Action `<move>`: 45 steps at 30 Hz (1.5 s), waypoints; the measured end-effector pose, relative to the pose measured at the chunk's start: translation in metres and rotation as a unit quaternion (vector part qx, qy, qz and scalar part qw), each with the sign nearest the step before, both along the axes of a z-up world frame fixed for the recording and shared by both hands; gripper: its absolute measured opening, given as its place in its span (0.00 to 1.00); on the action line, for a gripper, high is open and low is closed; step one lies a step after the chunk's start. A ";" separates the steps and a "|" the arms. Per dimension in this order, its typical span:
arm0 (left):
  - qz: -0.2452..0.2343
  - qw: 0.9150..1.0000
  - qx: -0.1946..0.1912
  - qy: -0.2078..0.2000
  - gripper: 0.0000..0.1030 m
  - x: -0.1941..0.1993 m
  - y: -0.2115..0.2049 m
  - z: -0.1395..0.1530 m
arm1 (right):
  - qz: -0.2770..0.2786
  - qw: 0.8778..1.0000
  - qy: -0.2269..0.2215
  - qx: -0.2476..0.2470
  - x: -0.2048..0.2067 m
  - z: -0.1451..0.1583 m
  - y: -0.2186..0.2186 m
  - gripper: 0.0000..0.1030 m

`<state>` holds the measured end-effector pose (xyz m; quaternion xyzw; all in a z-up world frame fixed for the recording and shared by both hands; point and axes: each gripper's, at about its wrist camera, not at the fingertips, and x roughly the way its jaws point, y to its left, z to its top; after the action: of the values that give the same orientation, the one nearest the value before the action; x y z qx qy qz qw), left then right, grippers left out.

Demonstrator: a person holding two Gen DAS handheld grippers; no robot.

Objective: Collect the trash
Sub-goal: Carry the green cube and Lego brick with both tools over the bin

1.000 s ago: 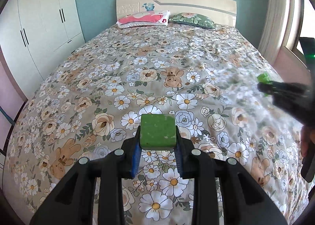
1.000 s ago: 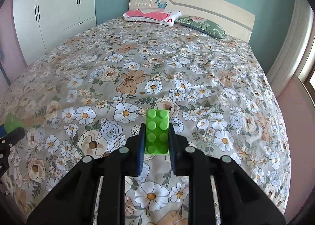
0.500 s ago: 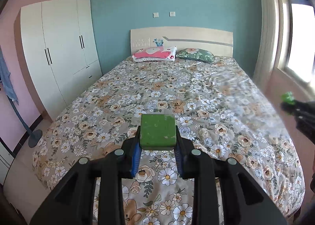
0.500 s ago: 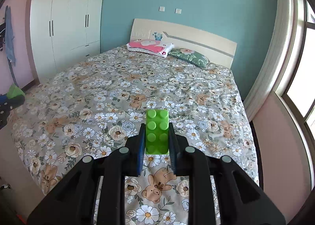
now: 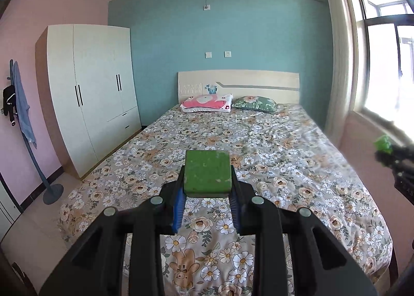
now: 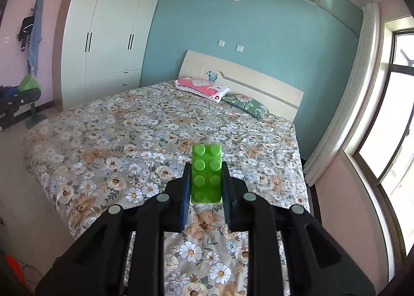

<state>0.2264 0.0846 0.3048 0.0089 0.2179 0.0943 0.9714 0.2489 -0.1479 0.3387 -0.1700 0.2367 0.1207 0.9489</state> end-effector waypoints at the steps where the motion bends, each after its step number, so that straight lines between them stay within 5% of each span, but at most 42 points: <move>1: 0.000 1.000 0.003 -0.005 0.31 -0.009 0.000 0.001 | 0.002 1.000 -0.002 0.000 -0.010 0.001 -0.001 0.22; 10: -0.015 0.999 0.019 -0.045 0.31 -0.083 -0.006 -0.012 | 0.024 1.000 -0.017 -0.004 -0.081 -0.010 -0.006 0.22; 18: -0.040 0.998 0.017 -0.043 0.31 -0.111 -0.018 -0.058 | 0.056 0.998 -0.023 -0.011 -0.132 -0.052 0.002 0.22; 30: -0.095 0.995 -0.006 0.020 0.31 -0.122 -0.023 -0.143 | 0.089 0.996 0.032 -0.002 -0.167 -0.141 0.012 0.22; 45: -0.119 0.986 0.000 0.114 0.31 -0.119 -0.029 -0.249 | 0.082 0.987 0.141 0.007 -0.152 -0.258 0.014 0.22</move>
<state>0.1074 0.0560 0.0561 0.0455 0.3249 -0.0232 0.9444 0.0968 -0.1343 0.0803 -0.1634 0.3522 0.2225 0.8943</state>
